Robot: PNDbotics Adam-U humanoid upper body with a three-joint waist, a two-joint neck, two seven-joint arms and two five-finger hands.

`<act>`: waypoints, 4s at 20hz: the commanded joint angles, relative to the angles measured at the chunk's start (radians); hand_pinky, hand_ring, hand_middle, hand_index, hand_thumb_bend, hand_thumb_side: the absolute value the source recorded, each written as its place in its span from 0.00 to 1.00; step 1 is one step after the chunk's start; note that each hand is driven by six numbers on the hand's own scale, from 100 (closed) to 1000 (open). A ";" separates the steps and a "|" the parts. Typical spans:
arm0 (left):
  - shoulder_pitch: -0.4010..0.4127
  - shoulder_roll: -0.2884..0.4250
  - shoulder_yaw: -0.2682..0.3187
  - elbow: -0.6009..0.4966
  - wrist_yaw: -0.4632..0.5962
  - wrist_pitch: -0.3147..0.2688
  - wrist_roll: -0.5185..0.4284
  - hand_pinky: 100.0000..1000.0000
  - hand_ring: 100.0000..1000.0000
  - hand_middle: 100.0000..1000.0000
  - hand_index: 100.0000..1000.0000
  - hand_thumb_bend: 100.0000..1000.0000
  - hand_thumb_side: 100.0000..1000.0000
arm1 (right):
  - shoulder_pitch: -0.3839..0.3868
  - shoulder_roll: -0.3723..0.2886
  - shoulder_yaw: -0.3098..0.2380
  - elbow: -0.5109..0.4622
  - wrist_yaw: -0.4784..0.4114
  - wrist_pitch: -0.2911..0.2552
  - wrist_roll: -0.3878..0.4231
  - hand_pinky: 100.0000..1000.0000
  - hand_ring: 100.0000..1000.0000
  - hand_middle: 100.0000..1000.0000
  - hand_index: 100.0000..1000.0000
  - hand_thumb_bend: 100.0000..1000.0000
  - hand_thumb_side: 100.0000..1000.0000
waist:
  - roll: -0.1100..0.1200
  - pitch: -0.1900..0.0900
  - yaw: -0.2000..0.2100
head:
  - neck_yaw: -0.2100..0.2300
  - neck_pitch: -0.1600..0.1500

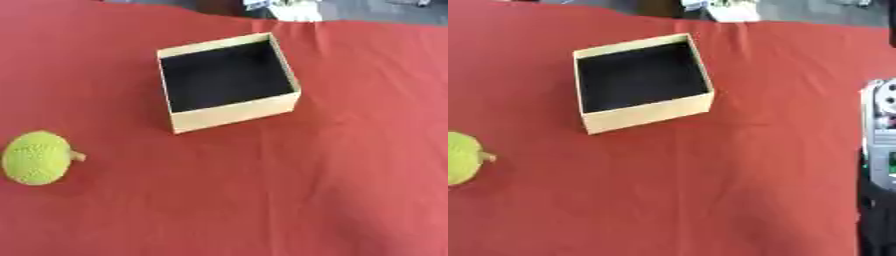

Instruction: Pick up objects on the table and place them in the box.

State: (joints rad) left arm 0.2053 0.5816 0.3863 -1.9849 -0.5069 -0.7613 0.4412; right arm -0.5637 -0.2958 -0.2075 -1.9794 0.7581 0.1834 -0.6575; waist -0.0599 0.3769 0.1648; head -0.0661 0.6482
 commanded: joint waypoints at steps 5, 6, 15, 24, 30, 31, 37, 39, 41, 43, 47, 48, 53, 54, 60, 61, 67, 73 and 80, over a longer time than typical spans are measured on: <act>0.008 0.016 0.013 -0.015 -0.014 -0.146 0.135 0.67 0.62 0.62 0.81 0.38 0.66 | -0.012 -0.023 0.001 -0.021 -0.006 -0.002 -0.001 0.70 0.84 0.49 0.46 0.00 0.55 | 0.008 -0.012 0.001 | 0.000 -0.011; 0.012 0.015 0.017 -0.015 -0.023 -0.146 0.125 0.67 0.62 0.62 0.81 0.38 0.67 | -0.012 -0.023 0.001 -0.021 -0.006 -0.002 -0.001 0.69 0.84 0.49 0.46 0.00 0.55 | 0.008 -0.012 0.001 | 0.000 -0.011; 0.093 0.049 0.083 -0.015 -0.153 -0.139 -0.145 0.73 0.71 0.73 0.91 0.41 0.56 | -0.008 -0.036 0.000 -0.021 -0.005 0.002 0.001 0.70 0.84 0.49 0.46 0.00 0.55 | 0.017 -0.011 0.008 | -0.014 -0.015; 0.129 0.202 0.056 -0.001 -0.198 -0.007 -0.392 0.83 0.82 0.80 0.89 0.41 0.15 | -0.007 -0.040 0.005 -0.021 -0.009 0.001 0.005 0.70 0.84 0.49 0.46 0.00 0.55 | 0.023 -0.008 0.007 | -0.013 -0.020; 0.058 0.313 0.049 0.137 -0.110 0.005 -0.478 0.85 0.83 0.76 0.88 0.48 0.12 | -0.004 -0.041 0.007 -0.021 -0.014 0.002 0.008 0.70 0.85 0.49 0.46 0.00 0.55 | 0.026 -0.009 0.003 | -0.011 -0.016; 0.042 0.335 0.045 0.169 -0.100 0.003 -0.487 0.85 0.83 0.76 0.88 0.48 0.10 | -0.004 -0.040 0.009 -0.021 -0.015 0.001 0.009 0.70 0.85 0.49 0.46 0.00 0.55 | 0.027 -0.009 0.002 | -0.010 -0.016; -0.036 0.426 0.007 0.316 -0.040 -0.079 -0.554 0.86 0.84 0.76 0.91 0.48 0.00 | -0.004 -0.041 0.013 -0.021 -0.020 0.000 0.014 0.70 0.85 0.49 0.46 0.00 0.55 | 0.029 -0.008 -0.003 | -0.009 -0.017; -0.057 0.448 -0.003 0.350 -0.019 -0.099 -0.573 0.86 0.84 0.76 0.91 0.47 0.00 | -0.004 -0.040 0.015 -0.021 -0.022 -0.002 0.014 0.70 0.85 0.49 0.46 0.00 0.55 | 0.031 -0.008 -0.004 | -0.009 -0.018; -0.079 0.466 -0.016 0.379 0.007 -0.119 -0.590 0.86 0.83 0.76 0.91 0.47 0.00 | -0.004 -0.039 0.017 -0.021 -0.023 -0.004 0.015 0.70 0.85 0.49 0.46 0.00 0.55 | 0.032 -0.008 -0.004 | -0.010 -0.018; -0.102 0.482 -0.028 0.404 0.034 -0.134 -0.607 0.86 0.83 0.76 0.91 0.46 0.00 | -0.005 -0.039 0.018 -0.021 -0.023 -0.005 0.016 0.70 0.85 0.49 0.46 0.00 0.55 | 0.032 -0.009 -0.005 | -0.011 -0.018; -0.156 0.509 -0.063 0.438 0.095 -0.145 -0.653 0.85 0.82 0.75 0.91 0.46 0.00 | -0.007 -0.037 0.021 -0.021 -0.024 -0.006 0.019 0.70 0.85 0.49 0.46 0.00 0.55 | 0.032 -0.010 -0.009 | -0.007 -0.019; -0.171 0.516 -0.073 0.443 0.111 -0.145 -0.670 0.85 0.82 0.75 0.91 0.47 0.00 | -0.007 -0.036 0.021 -0.021 -0.024 -0.007 0.020 0.70 0.85 0.49 0.46 0.00 0.55 | 0.032 -0.010 -0.010 | -0.006 -0.019; -0.238 0.542 -0.122 0.447 0.179 -0.146 -0.758 0.85 0.82 0.75 0.90 0.49 0.00 | -0.008 -0.034 0.024 -0.021 -0.027 -0.009 0.022 0.70 0.85 0.49 0.46 0.00 0.55 | 0.034 -0.010 -0.013 | 0.000 -0.020; -0.250 0.546 -0.130 0.449 0.190 -0.146 -0.773 0.85 0.82 0.75 0.90 0.49 0.00 | -0.008 -0.033 0.024 -0.021 -0.027 -0.010 0.022 0.70 0.85 0.49 0.46 0.00 0.55 | 0.035 -0.010 -0.014 | 0.001 -0.020; -0.319 0.573 -0.187 0.448 0.193 -0.130 -0.808 0.84 0.82 0.76 0.90 0.51 0.03 | -0.005 -0.030 0.026 -0.021 -0.031 -0.014 0.020 0.70 0.85 0.49 0.46 0.00 0.55 | 0.040 -0.011 -0.020 | 0.009 -0.022; -0.323 0.576 -0.197 0.441 0.186 -0.129 -0.810 0.84 0.83 0.76 0.90 0.50 0.02 | -0.005 -0.029 0.026 -0.021 -0.031 -0.015 0.019 0.70 0.85 0.49 0.46 0.00 0.55 | 0.041 -0.010 -0.021 | 0.009 -0.023; -0.285 0.587 -0.222 0.382 0.130 -0.107 -0.804 0.84 0.83 0.77 0.89 0.49 0.01 | -0.001 -0.033 0.025 -0.021 -0.033 -0.018 0.014 0.69 0.85 0.49 0.46 0.00 0.55 | 0.052 -0.007 -0.018 | 0.004 -0.025; -0.239 0.585 -0.236 0.302 0.064 -0.049 -0.737 0.84 0.84 0.79 0.91 0.49 0.04 | 0.002 -0.031 0.025 -0.021 -0.033 -0.024 0.009 0.69 0.85 0.49 0.46 0.00 0.55 | 0.058 -0.007 -0.011 | -0.001 -0.030; -0.256 0.589 -0.282 0.295 -0.019 0.052 -0.630 0.85 0.85 0.80 0.92 0.51 0.08 | 0.004 -0.025 0.025 -0.021 -0.037 -0.026 0.008 0.69 0.85 0.49 0.46 0.00 0.55 | 0.056 -0.008 -0.017 | 0.005 -0.036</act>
State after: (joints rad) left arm -0.0418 1.1201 0.1022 -1.6830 -0.5104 -0.7234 -0.2100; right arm -0.5534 -0.3064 -0.1824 -1.9794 0.7264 0.1607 -0.6491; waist -0.0083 0.3877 0.1476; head -0.0642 0.6247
